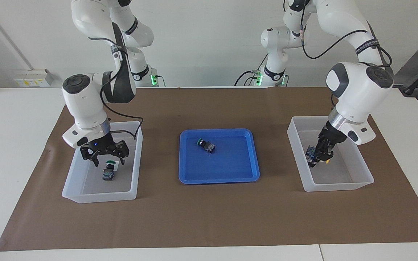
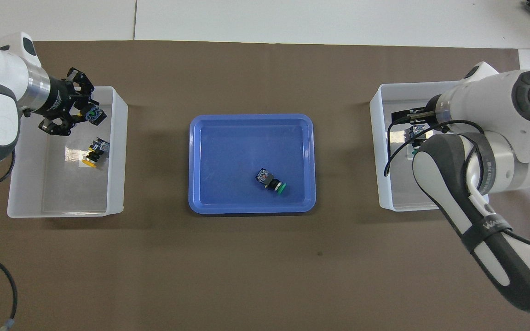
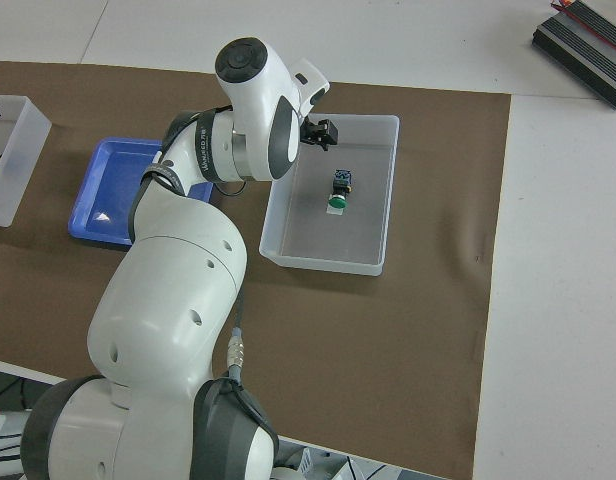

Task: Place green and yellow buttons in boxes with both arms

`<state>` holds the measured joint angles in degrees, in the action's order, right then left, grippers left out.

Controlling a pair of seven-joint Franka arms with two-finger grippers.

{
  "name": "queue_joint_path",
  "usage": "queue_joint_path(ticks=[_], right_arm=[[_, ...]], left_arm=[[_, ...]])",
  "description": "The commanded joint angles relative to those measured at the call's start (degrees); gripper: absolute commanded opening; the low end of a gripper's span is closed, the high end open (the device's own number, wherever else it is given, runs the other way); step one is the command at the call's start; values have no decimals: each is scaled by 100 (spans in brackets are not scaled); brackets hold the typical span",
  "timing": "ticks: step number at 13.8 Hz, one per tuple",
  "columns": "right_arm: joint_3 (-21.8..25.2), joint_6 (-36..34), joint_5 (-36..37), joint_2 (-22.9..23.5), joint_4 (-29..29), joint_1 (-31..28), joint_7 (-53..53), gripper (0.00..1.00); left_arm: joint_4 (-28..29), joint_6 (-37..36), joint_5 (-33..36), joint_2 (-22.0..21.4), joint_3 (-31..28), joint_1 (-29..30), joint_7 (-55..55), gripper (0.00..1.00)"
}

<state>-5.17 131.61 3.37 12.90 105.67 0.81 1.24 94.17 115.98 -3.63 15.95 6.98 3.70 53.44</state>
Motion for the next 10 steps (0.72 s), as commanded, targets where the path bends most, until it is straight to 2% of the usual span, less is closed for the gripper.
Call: queue_joint_path(ticks=[1, 4, 7, 10], right_arm=[[-466, -101, -91, 45, -135, 172, 157, 100], [-801, -31, -468, 133, -152, 637, 271, 100], [-793, 276, -417, 448, -231, 1280, 586, 100], [-802, 734, -434, 774, -197, 1526, 614, 100]], left_arm=[[145, -303, 55, -127, 49, 455, -2119, 0], [907, 71, 73, -434, 40, 903, -4371, 0], [2006, 1135, 73, -733, 40, 1063, -5008, 0], [2307, 1549, 73, -655, 13, 1203, -5782, 0]])
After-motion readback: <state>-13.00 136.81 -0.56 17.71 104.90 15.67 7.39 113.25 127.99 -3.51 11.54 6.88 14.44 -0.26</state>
